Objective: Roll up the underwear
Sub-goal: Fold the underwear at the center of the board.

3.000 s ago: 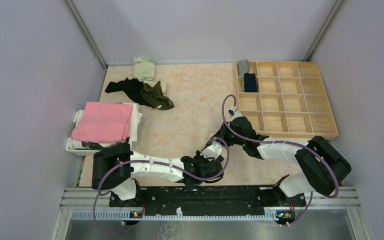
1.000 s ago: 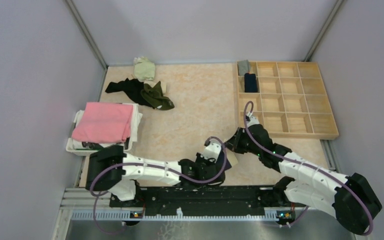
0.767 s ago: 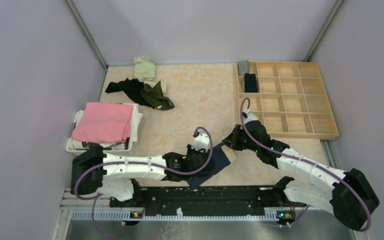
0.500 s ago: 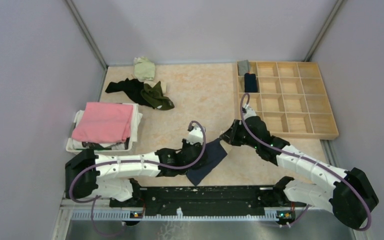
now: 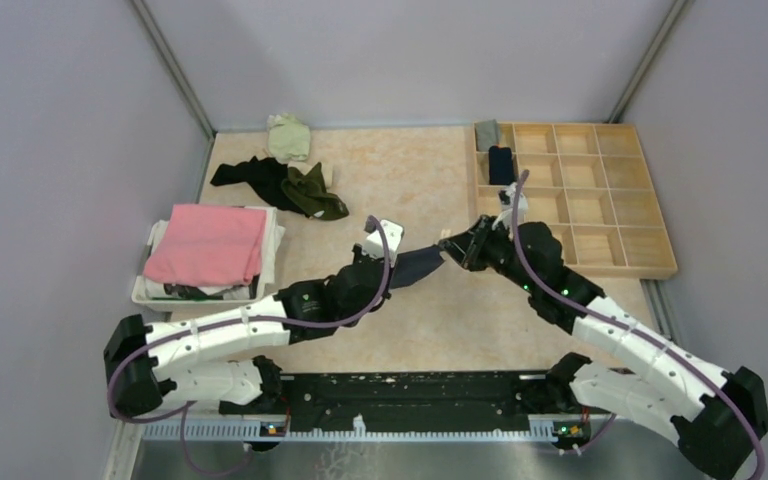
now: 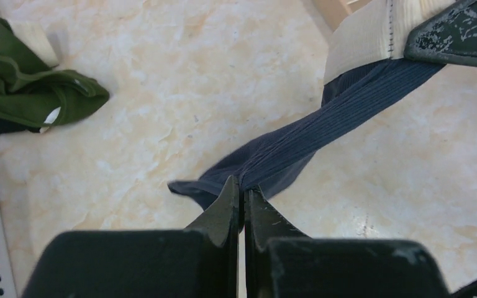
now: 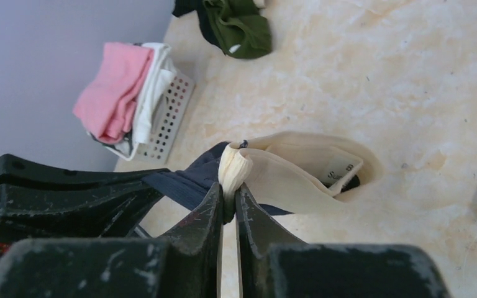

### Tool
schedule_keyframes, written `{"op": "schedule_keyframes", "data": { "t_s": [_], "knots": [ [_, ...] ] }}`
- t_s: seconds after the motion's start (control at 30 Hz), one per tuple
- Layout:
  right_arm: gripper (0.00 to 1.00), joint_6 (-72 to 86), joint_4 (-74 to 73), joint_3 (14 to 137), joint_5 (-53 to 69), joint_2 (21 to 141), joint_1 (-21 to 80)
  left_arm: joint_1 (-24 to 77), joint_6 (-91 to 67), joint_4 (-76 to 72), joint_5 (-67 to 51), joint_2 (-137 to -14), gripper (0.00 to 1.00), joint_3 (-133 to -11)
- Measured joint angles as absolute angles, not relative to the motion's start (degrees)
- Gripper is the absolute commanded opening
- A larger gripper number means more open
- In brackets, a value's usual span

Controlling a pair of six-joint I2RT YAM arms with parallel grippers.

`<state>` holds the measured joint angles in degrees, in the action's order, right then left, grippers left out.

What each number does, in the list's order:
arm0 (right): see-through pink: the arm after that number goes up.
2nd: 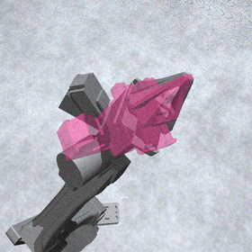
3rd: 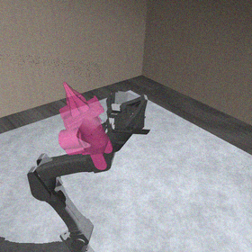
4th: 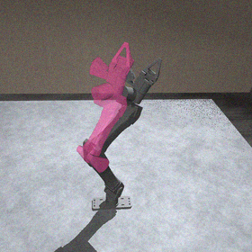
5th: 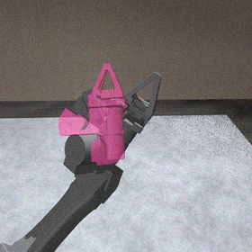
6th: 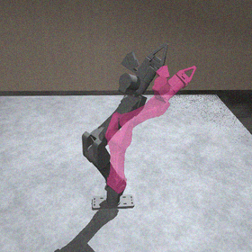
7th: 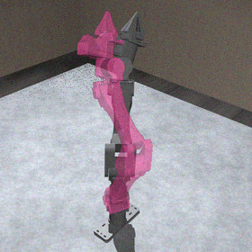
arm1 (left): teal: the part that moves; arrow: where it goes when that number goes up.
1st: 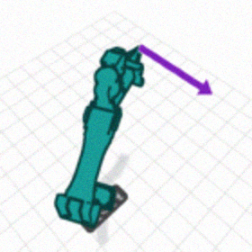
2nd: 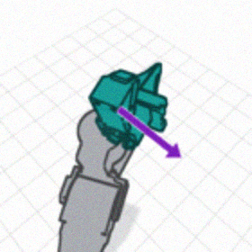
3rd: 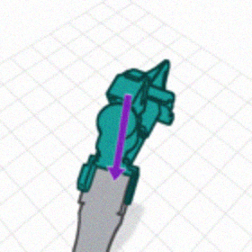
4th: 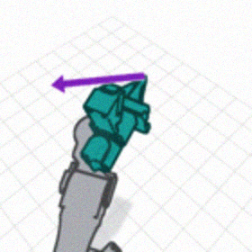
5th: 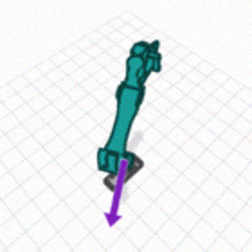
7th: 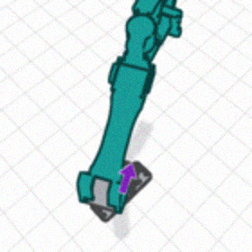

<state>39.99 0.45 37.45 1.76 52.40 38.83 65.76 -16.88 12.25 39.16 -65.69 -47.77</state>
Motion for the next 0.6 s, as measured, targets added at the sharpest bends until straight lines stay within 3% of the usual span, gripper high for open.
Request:
{"op": "schedule_keyframes", "data": {
  "t_s": [0.13, 0.17, 0.2, 0.23, 0.43, 0.6],
  "knots": [
    [0.32, 41.65, -0.10, 31.83, 0.97, 45.69, 38.81, 65.71, -17.39, 10.22, 33.39, -60.88, 0.11, -43.42],
    [0.36, 42.74, -1.39, 28.42, 0.34, 43.22, 38.70, 65.63, -18.70, 10.35, 31.00, -59.68, 0.18, -40.73],
    [0.39, 43.86, -2.96, 25.54, -0.03, 41.36, 38.59, 65.54, -20.05, 10.70, 28.77, -59.16, 0.33, -38.52],
    [0.41, 45.01, -5.10, 22.13, -0.30, 39.46, 38.54, 65.52, -21.58, 10.79, 26.28, -58.98, 0.39, -36.27],
    [0.43, 50.43, -20.93, 13.82, -2.48, 32.12, 38.44, 66.92, -31.27, 13.13, 13.78, -59.05, 0.58, -27.00],
    [0.47, 50.72, -22.31, 15.38, -3.33, 30.24, 38.44, 67.55, -34.72, 14.04, 11.84, -56.47, 0.71, -27.05]
  ]
}}
